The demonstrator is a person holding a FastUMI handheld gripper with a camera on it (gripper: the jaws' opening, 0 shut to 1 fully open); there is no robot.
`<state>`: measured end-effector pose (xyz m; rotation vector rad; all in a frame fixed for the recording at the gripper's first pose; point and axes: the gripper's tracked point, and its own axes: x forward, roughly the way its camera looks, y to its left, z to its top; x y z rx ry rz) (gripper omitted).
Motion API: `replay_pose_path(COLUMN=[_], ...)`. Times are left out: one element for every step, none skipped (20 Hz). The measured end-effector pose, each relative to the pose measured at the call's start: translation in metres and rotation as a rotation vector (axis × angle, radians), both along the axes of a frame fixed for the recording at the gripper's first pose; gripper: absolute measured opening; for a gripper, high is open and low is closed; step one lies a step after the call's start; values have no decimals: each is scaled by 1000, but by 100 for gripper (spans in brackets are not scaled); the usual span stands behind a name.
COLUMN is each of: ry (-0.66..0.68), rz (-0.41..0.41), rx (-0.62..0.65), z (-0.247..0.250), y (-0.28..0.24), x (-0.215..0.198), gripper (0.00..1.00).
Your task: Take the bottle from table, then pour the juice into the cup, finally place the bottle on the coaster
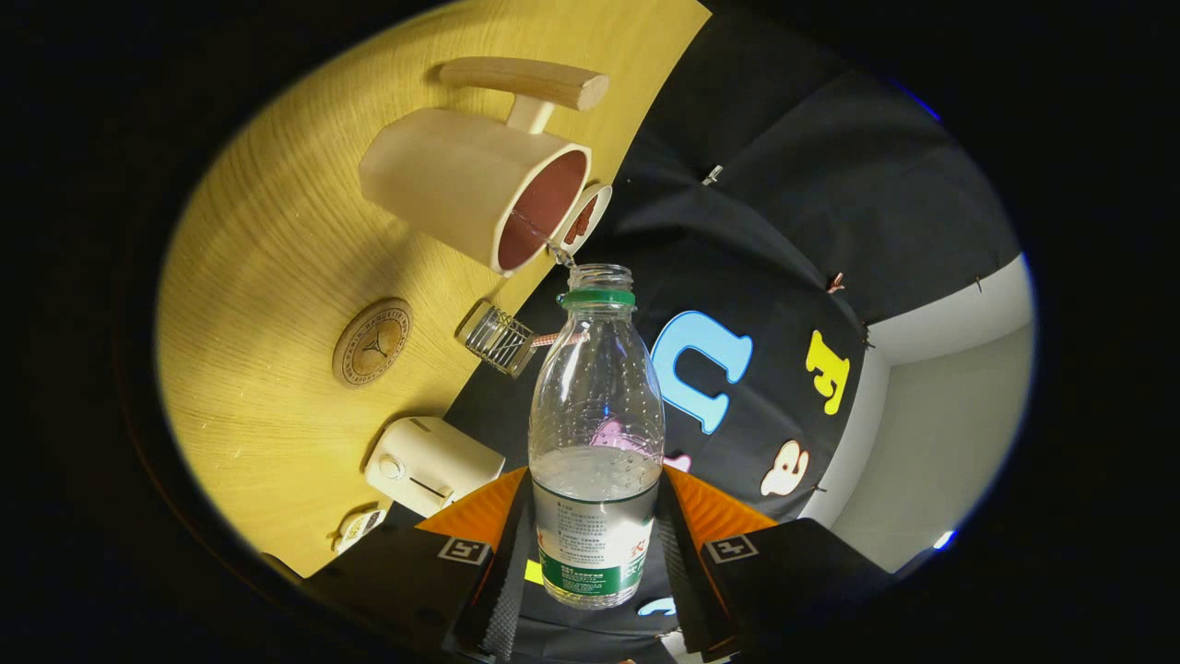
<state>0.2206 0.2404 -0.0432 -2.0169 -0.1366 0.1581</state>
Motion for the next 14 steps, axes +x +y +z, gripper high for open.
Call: replay_pose_path(ry=[-5,-9,-13,-18,-26,-33,-42,-49,-54,-57,-59,-58,-57,-56], rz=[4,7,10,14,19,27,33,40,45,51,53,55,57,58], rx=[-10,-19,-28,-38,-50,-64,-77,-86,-92,-95,-99,-101,-103,-106], z=[1,2,3,4,5,7,9,11,12,14,15,14,14,13], y=[1,1,1,2,3,4,5,5,7,9,10,12,11,11], x=[0,1,0,1,0,1,1,1,1,-1,-3,-6,-9,-6], gripper=[69,69,69,69,69,69,69,69,69,69,69,69,69,69])
